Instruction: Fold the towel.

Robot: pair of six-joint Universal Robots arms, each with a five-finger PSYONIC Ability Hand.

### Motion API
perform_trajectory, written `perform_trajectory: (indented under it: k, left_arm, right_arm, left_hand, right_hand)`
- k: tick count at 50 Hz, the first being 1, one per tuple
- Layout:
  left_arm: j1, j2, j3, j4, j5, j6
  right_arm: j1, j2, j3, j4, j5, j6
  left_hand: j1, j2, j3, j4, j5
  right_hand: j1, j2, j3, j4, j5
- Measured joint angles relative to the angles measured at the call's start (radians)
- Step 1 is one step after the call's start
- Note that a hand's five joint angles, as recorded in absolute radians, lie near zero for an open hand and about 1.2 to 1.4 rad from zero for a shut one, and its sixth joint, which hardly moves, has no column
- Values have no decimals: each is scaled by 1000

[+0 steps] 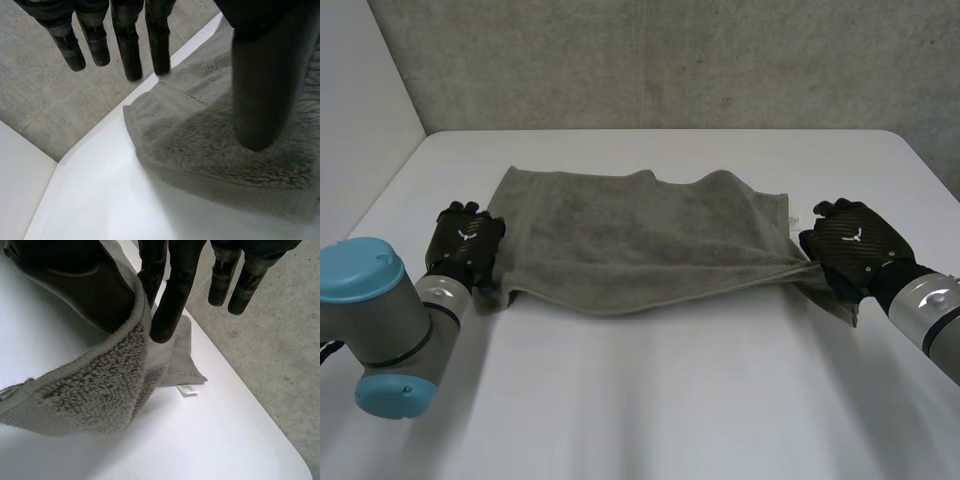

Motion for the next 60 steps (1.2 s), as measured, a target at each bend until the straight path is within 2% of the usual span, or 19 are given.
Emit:
perform_trajectory:
  k: [3, 6, 12, 15, 19, 21, 26, 32, 40, 45, 51, 56, 60]
  left_arm:
    - [-1, 0, 0, -6, 4, -1]
    - [-3, 2, -1, -15, 7, -1]
    - [-6, 12, -7, -62, 11, -3]
    - [-6, 23, -12, -92, 12, -5]
    - [-16, 51, -27, -140, 20, -9]
    - [-30, 67, -36, -168, 31, -14]
    - [-66, 100, -46, -234, 57, -42]
    - [-90, 129, -46, -301, 75, -136]
    - [-83, 117, -21, -290, 64, -224]
    - [-85, 65, 17, -233, 18, -231]
    - [-97, -16, 78, -187, -109, -222]
    - [-108, -67, 115, -178, -164, -216]
    - [-114, -90, 131, -178, -174, -215]
  right_arm:
    - [-2, 0, 0, 1, 2, 0]
    - [-2, 0, 0, 1, 5, 0]
    - [-15, -4, -2, 1, 9, 1]
    - [-19, -8, -3, 4, 9, 2]
    - [-18, -12, -2, 14, 9, 3]
    - [-17, -12, -1, 20, 8, 3]
    - [-14, -10, 2, 28, 5, 3]
    - [-14, -9, 3, 29, 3, 2]
    - [-14, -7, 4, 28, 2, 2]
    - [-13, -4, 6, 28, 3, 2]
    - [-13, -2, 7, 28, 4, 2]
    - [-13, 0, 7, 28, 4, 2]
    - [-13, 4, 7, 28, 5, 2]
  left_hand:
    - [261, 270, 0, 0, 248]
    - [409, 415, 0, 0, 405]
    - [452, 456, 0, 0, 454]
    - [301, 300, 0, 0, 299]
    - [-226, -243, 0, 0, -245]
    - [-323, -366, 0, 0, -386]
    - [-326, -376, 0, 0, -397]
    - [-326, -376, 0, 0, -397]
    - [-326, -376, 0, 0, -397]
    - [-326, -376, 0, 0, -397]
    - [-326, -365, 0, 0, -374]
    - [-287, -264, 0, 0, -258]
    - [-97, -83, 0, 0, -95]
  right_hand:
    - [0, 0, 0, 0, 0]
    - [0, 0, 0, 0, 0]
    - [0, 0, 0, 0, 0]
    - [0, 0, 0, 0, 0]
    - [0, 0, 0, 0, 0]
    - [0, 0, 0, 0, 0]
    - [0, 0, 0, 0, 0]
    - [0, 0, 0, 0, 0]
    - [0, 0, 0, 0, 0]
    - [0, 0, 0, 0, 0]
    - [0, 0, 0, 0, 0]
    - [0, 0, 0, 0, 0]
    - [0, 0, 0, 0, 0]
